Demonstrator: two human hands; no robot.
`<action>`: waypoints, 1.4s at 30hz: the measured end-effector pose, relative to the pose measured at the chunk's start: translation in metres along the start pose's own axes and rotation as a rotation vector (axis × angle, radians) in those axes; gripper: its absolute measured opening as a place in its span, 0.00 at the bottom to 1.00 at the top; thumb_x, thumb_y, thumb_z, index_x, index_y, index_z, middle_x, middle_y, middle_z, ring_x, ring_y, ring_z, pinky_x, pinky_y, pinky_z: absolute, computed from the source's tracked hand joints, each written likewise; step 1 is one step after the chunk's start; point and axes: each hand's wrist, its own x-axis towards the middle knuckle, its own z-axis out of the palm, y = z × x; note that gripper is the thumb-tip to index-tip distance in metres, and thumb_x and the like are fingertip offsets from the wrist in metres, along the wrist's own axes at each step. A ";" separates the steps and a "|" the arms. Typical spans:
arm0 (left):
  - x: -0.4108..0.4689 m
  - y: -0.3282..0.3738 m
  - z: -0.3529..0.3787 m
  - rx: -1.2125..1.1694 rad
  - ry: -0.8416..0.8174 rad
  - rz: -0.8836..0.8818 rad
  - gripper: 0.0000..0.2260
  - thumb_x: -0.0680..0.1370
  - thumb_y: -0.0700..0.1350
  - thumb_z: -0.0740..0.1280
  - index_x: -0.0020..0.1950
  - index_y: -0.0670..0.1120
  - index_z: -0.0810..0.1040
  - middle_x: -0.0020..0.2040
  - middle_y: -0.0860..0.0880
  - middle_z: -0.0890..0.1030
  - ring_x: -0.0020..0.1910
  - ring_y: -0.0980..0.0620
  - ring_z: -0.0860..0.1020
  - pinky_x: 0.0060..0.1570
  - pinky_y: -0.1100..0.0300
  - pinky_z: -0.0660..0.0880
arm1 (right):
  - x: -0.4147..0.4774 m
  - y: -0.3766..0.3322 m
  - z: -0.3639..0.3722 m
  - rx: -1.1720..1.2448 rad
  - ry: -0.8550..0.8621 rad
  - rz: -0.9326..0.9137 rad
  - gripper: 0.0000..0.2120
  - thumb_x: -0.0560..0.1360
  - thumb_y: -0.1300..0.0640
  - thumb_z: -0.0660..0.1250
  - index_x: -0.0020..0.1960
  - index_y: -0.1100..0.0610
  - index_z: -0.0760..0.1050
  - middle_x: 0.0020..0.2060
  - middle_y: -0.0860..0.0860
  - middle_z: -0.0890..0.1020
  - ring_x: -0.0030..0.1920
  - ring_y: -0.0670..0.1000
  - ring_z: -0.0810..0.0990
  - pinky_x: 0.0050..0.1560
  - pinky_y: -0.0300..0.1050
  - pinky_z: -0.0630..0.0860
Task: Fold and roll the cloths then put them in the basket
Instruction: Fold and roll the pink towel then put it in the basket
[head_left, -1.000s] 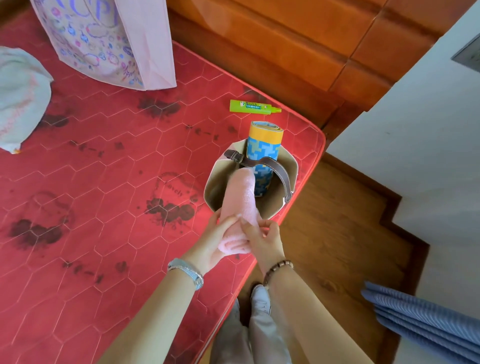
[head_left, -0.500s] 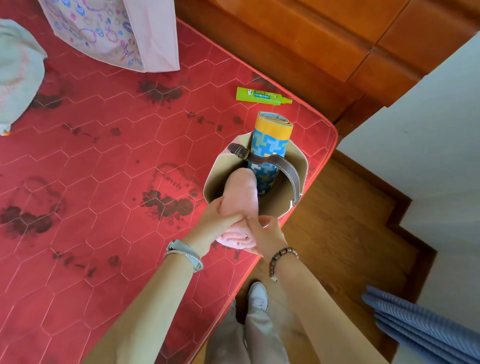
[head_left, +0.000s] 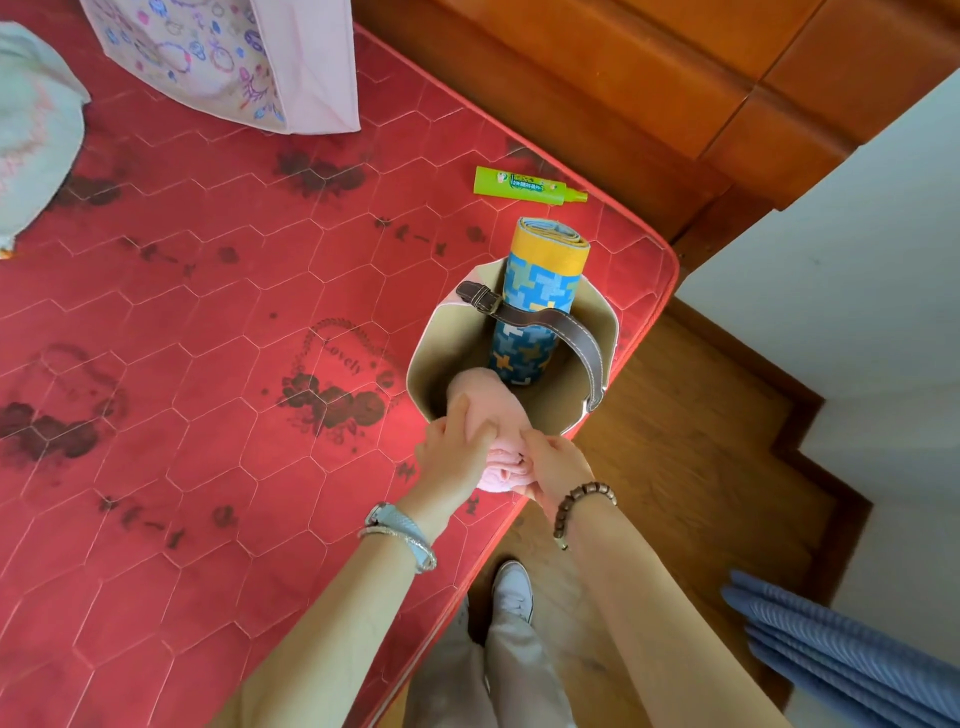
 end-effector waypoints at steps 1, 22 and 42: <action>0.000 0.002 -0.002 0.006 -0.022 -0.016 0.25 0.83 0.53 0.57 0.80 0.55 0.56 0.74 0.40 0.64 0.71 0.38 0.63 0.68 0.52 0.59 | 0.000 0.000 0.000 0.009 0.000 -0.002 0.17 0.77 0.51 0.64 0.62 0.59 0.73 0.52 0.57 0.81 0.53 0.59 0.82 0.54 0.59 0.81; -0.019 -0.018 -0.014 -0.420 -0.002 0.258 0.11 0.82 0.45 0.63 0.63 0.49 0.78 0.63 0.51 0.78 0.64 0.56 0.75 0.59 0.68 0.70 | -0.023 0.006 -0.010 0.032 0.012 -0.127 0.08 0.80 0.50 0.59 0.50 0.39 0.75 0.54 0.55 0.80 0.48 0.55 0.81 0.50 0.55 0.81; -0.072 0.008 -0.046 -0.680 0.073 0.127 0.20 0.84 0.54 0.52 0.74 0.53 0.70 0.74 0.50 0.68 0.73 0.53 0.67 0.72 0.52 0.61 | -0.086 -0.010 -0.028 0.104 0.027 -0.357 0.12 0.81 0.46 0.54 0.53 0.38 0.77 0.64 0.51 0.77 0.65 0.54 0.74 0.68 0.59 0.70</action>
